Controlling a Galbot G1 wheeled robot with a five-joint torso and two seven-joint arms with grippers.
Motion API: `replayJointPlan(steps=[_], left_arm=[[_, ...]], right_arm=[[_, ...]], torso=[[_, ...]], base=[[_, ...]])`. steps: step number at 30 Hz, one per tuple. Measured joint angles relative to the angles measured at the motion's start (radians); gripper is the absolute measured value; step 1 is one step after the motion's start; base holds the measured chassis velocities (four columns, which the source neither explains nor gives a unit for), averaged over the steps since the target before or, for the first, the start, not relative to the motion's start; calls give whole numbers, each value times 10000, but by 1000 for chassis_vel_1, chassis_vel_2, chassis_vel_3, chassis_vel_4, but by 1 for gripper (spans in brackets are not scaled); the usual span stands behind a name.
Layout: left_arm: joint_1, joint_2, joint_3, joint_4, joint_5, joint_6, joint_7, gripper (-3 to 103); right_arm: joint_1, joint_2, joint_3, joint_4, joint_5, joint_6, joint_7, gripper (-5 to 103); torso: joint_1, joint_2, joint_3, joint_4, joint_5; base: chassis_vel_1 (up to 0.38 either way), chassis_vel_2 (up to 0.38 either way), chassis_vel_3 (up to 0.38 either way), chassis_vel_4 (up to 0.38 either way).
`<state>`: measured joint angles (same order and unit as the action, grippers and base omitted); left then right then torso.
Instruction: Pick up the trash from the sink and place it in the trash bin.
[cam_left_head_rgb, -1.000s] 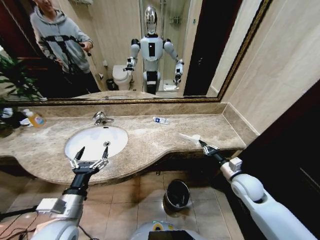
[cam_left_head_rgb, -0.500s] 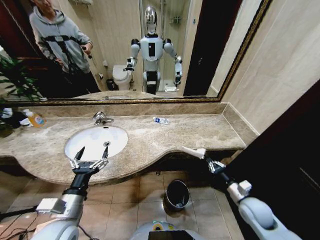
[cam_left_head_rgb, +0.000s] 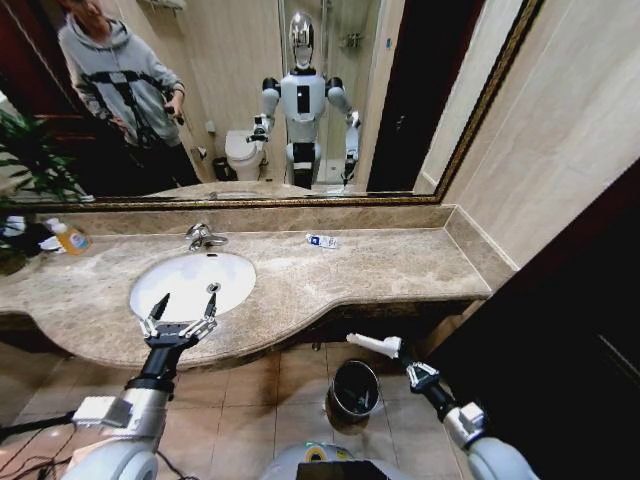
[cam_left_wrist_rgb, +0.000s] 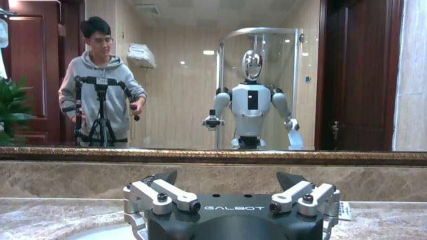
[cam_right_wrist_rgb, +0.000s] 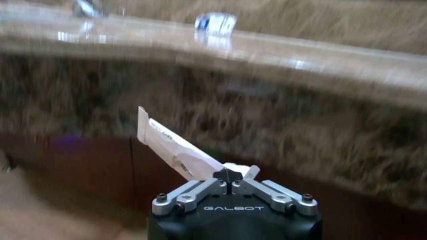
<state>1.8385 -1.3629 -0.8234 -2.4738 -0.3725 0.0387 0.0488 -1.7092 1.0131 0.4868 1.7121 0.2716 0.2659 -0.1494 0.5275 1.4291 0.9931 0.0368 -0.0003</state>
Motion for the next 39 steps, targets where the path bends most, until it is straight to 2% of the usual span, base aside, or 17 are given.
replayJointPlan(steps=[7, 9, 17, 26, 31, 39], left_arm=[[0, 0, 0, 0, 0, 0, 0, 100], [0, 0, 0, 0, 0, 0, 0, 100], [0, 1, 0, 0, 0, 0, 0, 100], [1, 0, 0, 0, 0, 0, 0, 100], [0, 0, 0, 0, 0, 0, 0, 100], [0, 0, 0, 0, 0, 0, 0, 100]], right_arm=[[1197, 287, -905, -1499, -998, -154, 26, 0], [1684, 445, -1196, -2215, -1556, -473, 27, 0], [2700, 834, -1707, -4081, -2719, -761, -71, 0], [3870, 1325, -2171, -6010, -4000, -755, 58, 0], [4559, 1674, -2270, -7186, -4426, -544, 106, 0], [5410, 2074, -2471, -8464, -4441, -417, 98, 0]], torso=[[0, 0, 0, 0, 5], [0, 0, 0, 0, 1], [1, 0, 1, -1, 6], [0, 0, 0, 0, 2], [1, 0, 0, 1, 2], [1, 0, 0, 0, 3]], base=[[0, 0, 0, 0], [0, 0, 0, 0], [0, 0, 0, 0], [0, 0, 0, 0], [0, 0, 0, 0], [0, 0, 0, 0]])
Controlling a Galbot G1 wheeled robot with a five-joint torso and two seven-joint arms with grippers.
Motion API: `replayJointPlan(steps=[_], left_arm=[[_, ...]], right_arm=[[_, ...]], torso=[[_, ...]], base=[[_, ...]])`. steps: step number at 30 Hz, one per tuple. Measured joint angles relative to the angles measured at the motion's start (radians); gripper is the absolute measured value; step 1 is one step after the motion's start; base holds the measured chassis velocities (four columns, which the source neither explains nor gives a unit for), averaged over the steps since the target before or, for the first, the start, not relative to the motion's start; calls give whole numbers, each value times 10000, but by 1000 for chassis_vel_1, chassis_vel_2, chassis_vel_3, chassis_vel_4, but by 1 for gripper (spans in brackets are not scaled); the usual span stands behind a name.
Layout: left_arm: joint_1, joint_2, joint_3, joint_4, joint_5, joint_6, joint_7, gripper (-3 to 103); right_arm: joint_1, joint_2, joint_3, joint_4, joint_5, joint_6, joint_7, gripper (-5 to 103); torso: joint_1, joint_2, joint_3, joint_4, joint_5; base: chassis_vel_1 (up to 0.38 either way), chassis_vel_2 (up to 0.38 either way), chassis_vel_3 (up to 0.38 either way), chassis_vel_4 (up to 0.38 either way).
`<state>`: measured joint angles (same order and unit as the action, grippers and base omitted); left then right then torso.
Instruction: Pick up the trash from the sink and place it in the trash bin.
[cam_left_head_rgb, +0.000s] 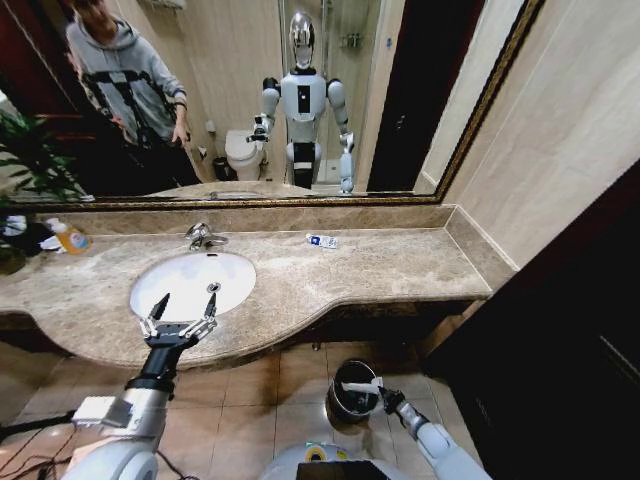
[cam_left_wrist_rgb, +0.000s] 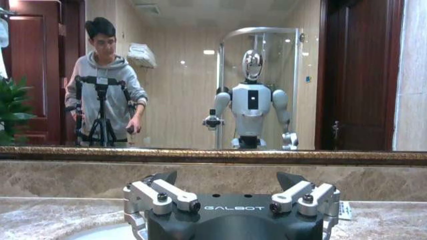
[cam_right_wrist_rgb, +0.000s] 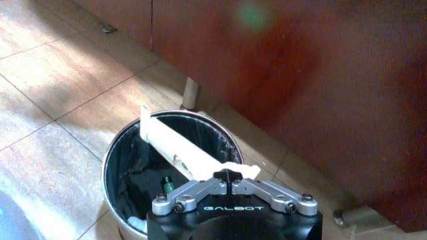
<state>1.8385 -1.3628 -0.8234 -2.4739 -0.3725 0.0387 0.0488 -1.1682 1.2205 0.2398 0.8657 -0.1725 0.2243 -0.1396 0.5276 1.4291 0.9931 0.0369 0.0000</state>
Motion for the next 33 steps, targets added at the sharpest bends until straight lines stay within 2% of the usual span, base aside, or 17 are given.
replayJointPlan(steps=[12, 14, 15, 17, 20, 22, 24, 25, 27, 28, 29, 31, 32, 33], left_arm=[[0, 0, 0, 0, 0, 0, 0, 100], [0, 0, 0, 1, 0, 0, 0, 100], [0, 0, 0, 1, 0, 0, 0, 100], [0, 0, 0, 1, 0, 0, 0, 100], [0, 0, 0, 1, 0, 0, 0, 100], [0, 0, 0, 0, 0, 0, 0, 100], [0, 0, 0, 0, 0, 0, 0, 100], [0, 0, 0, 0, 0, 0, 0, 100], [0, 0, 0, 0, 0, 0, 0, 100], [0, 0, 0, 0, 0, 0, 0, 100], [0, 0, 0, 0, 0, 0, 0, 100], [0, 0, 0, 0, 0, 0, 0, 100], [0, 0, 0, 0, 0, 0, 0, 100], [0, 0, 0, 0, 0, 0, 0, 100]], right_arm=[[349, 224, 98, -422, -384, -10, -200, -1], [298, 198, 124, -393, -389, -37, -262, 9], [298, 198, 124, -393, -389, -37, -262, 9], [219, 142, 136, -291, -371, -81, -290, 20], [145, 101, 138, -167, -330, -122, -304, 25], [77, 70, 138, -44, -296, -159, -321, 37], [34, 56, 137, 20, -281, -180, -337, 37], [6, 47, 137, 60, -273, -186, -351, 47], [-47, 31, 136, 126, -263, -202, -386, 58], [-47, 31, 136, 126, -263, -202, -386, 58], [-75, 23, 135, 152, -259, -206, -402, 63], [-104, 17, 135, 174, -255, -208, -409, 63], [-154, 3, 137, 218, -248, -209, -421, 74], [-191, -14, 136, 263, -234, -209, -425, 74]], torso=[[0, 0, 0, 0, 0], [0, 0, 0, 0, 0], [0, 0, 0, 0, 0], [0, 0, 0, -1, -1], [0, 0, 0, -1, 0], [0, 0, 0, 0, 0], [0, 0, 0, 0, 0], [0, 0, 0, -1, 0], [0, 0, 0, -1, 0], [0, 0, 0, -1, 0], [0, 0, -1, 0, 0], [0, 0, -1, -1, 0], [0, 0, -1, -1, 0], [0, 0, -1, 0, 1]], base=[[0, 0, 0, 0], [0, 0, 0, 0], [0, 0, 0, 0], [0, 0, 0, 0], [0, 0, 0, 0], [0, 0, 0, 0], [0, 0, 0, 0], [0, 0, 0, 0], [0, 0, 0, 0], [0, 0, 0, 0], [0, 0, 0, 0], [0, 0, 0, 0], [0, 0, 0, 0], [0, 0, 0, 0]])
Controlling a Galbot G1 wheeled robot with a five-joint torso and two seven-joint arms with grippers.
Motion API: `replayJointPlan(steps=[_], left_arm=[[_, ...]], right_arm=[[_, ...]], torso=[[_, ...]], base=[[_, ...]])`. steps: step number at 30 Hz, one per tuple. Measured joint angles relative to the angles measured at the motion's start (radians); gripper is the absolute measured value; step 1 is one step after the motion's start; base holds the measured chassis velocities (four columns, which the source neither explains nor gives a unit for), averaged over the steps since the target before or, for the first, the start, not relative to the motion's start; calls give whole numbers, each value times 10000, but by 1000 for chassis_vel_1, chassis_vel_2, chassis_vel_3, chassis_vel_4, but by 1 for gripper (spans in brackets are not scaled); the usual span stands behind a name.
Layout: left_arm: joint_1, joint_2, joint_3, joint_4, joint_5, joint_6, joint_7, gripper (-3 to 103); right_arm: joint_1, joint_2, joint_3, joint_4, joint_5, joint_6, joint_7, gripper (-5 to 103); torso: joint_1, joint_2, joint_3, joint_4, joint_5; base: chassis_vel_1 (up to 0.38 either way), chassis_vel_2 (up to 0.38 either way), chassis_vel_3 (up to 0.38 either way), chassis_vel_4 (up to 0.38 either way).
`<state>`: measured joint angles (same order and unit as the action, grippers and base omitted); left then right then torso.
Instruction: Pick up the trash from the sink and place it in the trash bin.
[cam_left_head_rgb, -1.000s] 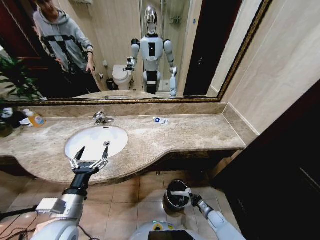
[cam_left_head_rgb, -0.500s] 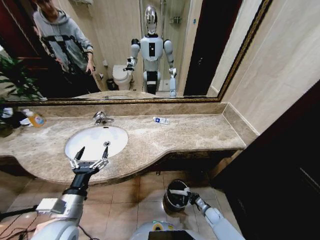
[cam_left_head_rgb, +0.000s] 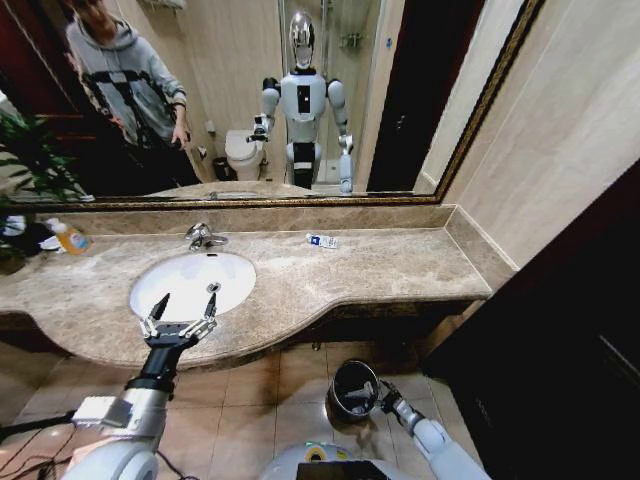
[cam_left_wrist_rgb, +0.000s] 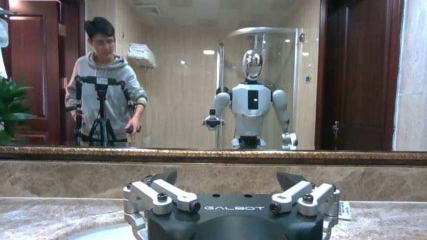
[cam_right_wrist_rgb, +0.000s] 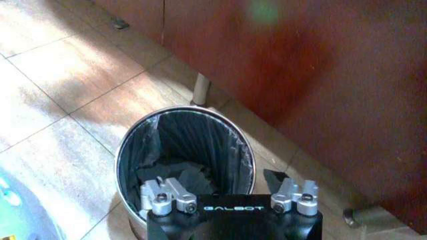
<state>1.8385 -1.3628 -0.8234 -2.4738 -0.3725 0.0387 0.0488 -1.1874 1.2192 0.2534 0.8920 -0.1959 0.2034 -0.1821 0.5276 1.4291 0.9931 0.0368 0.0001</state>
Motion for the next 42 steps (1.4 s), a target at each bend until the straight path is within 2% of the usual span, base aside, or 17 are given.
replayJointPlan(steps=[1, 2, 4, 6, 7, 18, 24, 27, 31, 32, 35, 40, 42], left_arm=[[0, 0, 0, 0, 0, 0, 0, 100], [0, 0, 0, 0, 0, 0, 0, 100], [0, 0, 0, 0, 0, 0, 0, 100], [0, 0, 0, 0, 0, 0, 0, 100], [0, 0, 0, 0, 0, 0, 0, 100], [0, 0, 0, 0, 0, 0, 0, 100], [0, 0, 0, 0, 0, 0, 0, 100], [0, 0, 1, 0, 0, 0, 1, 100], [0, 0, 0, 0, 0, 0, -1, 100], [0, 0, 0, 0, 0, 0, -1, 100], [0, 0, 0, 0, 0, 0, 0, 100], [0, 0, 0, 0, 0, 0, 0, 100], [0, 0, 1, 0, 0, 0, 0, 100]], right_arm=[[-46, -18, -1, 50, 21, -2, 0, 80], [-46, -18, -1, 50, 21, -2, 0, 80], [-138, -43, -2, 158, 45, -3, -2, 90], [-166, -47, 0, 194, 56, -3, -2, 90], [-224, -67, 8, 278, 89, -19, -8, 99], [-1077, -407, 89, 1718, 690, -279, 52, 100], [-2089, -878, 215, 3630, 2059, -44, 791, 100], [-3084, -1263, 607, 5391, 2884, 279, 1362, 100], [-4224, -1607, 1168, 7298, 3696, 241, 1725, 100], [-4224, -1607, 1168, 7298, 3696, 241, 1725, 100], [-5385, -1696, 1799, 9283, 3955, 113, 1859, 100], [-5913, -1628, 1967, 10704, 3857, 31, 1984, 100], [-6178, -1610, 1937, 11817, 3906, -203, 2046, 100]], torso=[[0, 0, 0, 0, -2], [0, 0, 0, 0, -2], [0, 0, 0, 0, -1], [0, 0, 0, 0, -1], [0, 0, 0, 0, 0], [0, 0, 0, -1, -1], [0, 0, 0, 0, 0], [0, 0, 0, -2, -3], [-1, 0, 0, 0, -2], [-1, 0, 0, 0, -2], [-2, 0, 0, -1, 0], [-2, 0, 0, 1, -1], [-1, 1, 0, -4, -3]], base=[[0, 0, 0, 0], [0, 0, 0, 0], [0, 0, 0, 0], [0, 0, 0, 0], [0, 0, 0, 0], [0, 0, 0, 0], [0, 0, 0, 0], [0, 0, 0, 0], [0, 0, 0, 0], [0, 0, 0, 0], [0, 0, 0, 0], [0, 0, 0, 0], [0, 0, 0, 0]])
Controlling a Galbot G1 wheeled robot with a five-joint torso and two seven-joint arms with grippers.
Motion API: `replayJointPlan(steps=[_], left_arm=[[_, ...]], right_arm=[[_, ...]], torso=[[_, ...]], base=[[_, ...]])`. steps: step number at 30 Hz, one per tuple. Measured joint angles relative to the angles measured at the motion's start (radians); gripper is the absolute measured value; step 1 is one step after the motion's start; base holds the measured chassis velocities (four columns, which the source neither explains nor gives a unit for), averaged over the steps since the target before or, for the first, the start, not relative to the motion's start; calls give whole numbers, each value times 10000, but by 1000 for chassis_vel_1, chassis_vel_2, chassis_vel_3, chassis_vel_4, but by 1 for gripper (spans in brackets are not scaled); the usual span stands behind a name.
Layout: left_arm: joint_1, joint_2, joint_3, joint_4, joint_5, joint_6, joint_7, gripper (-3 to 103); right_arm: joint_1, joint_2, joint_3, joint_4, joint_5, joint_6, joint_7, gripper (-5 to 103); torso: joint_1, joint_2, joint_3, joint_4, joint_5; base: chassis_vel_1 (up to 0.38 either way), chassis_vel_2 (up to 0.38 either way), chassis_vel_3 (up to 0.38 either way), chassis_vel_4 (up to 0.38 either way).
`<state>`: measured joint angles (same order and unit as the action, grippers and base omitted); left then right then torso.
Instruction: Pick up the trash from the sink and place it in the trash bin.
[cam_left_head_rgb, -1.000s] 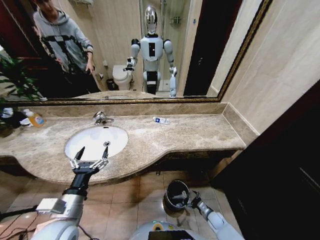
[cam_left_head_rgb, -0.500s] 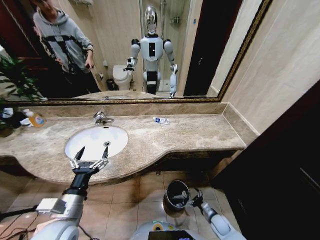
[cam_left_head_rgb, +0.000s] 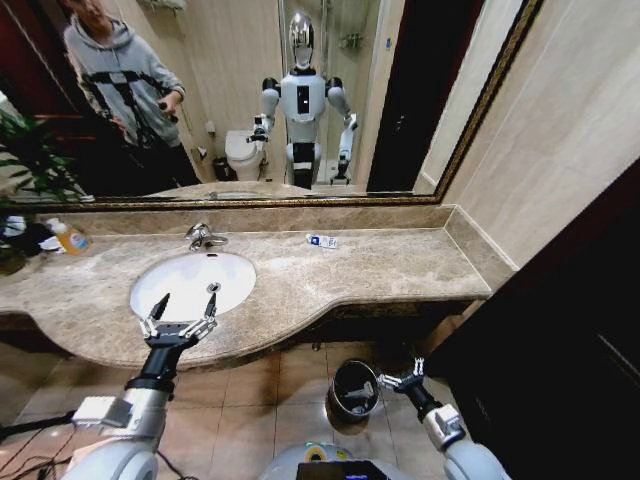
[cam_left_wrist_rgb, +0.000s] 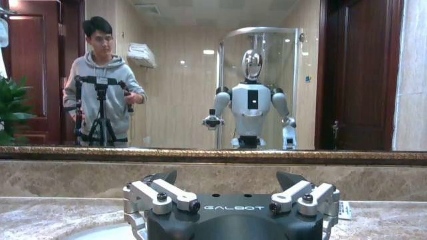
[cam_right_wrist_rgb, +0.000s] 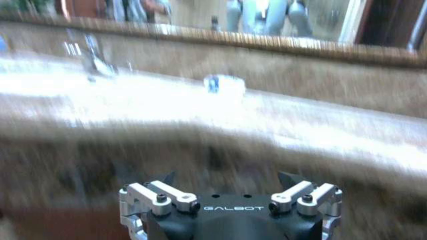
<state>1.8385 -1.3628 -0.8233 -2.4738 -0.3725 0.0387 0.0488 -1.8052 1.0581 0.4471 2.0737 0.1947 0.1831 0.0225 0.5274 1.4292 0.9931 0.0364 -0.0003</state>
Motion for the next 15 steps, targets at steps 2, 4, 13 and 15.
replayJointPlan(steps=[2, 4, 13, 15], left_arm=[[-1, 0, -1, 0, 0, 1, 0, 100], [0, 0, -1, 0, 0, 0, 0, 100], [0, 0, -1, 0, 0, 0, 0, 100], [0, 0, 0, 0, 0, 0, -1, 100]], right_arm=[[61, 0, -46, 395, 68, -186, 0, 100], [538, 7, -175, 829, 277, -666, -72, 100], [4328, -377, -926, 447, 1705, -2700, -231, 100], [5640, -431, -1212, -164, 2171, -3185, -261, 100]], torso=[[-1, 0, 0, 3, -3], [-1, 0, -1, 2, 3], [1, -1, 1, 6, 4], [2, -1, 2, 4, 3]], base=[[0, 0, 0, 0], [0, 0, 0, 0], [0, 0, 0, 0], [0, 0, 0, 0]])
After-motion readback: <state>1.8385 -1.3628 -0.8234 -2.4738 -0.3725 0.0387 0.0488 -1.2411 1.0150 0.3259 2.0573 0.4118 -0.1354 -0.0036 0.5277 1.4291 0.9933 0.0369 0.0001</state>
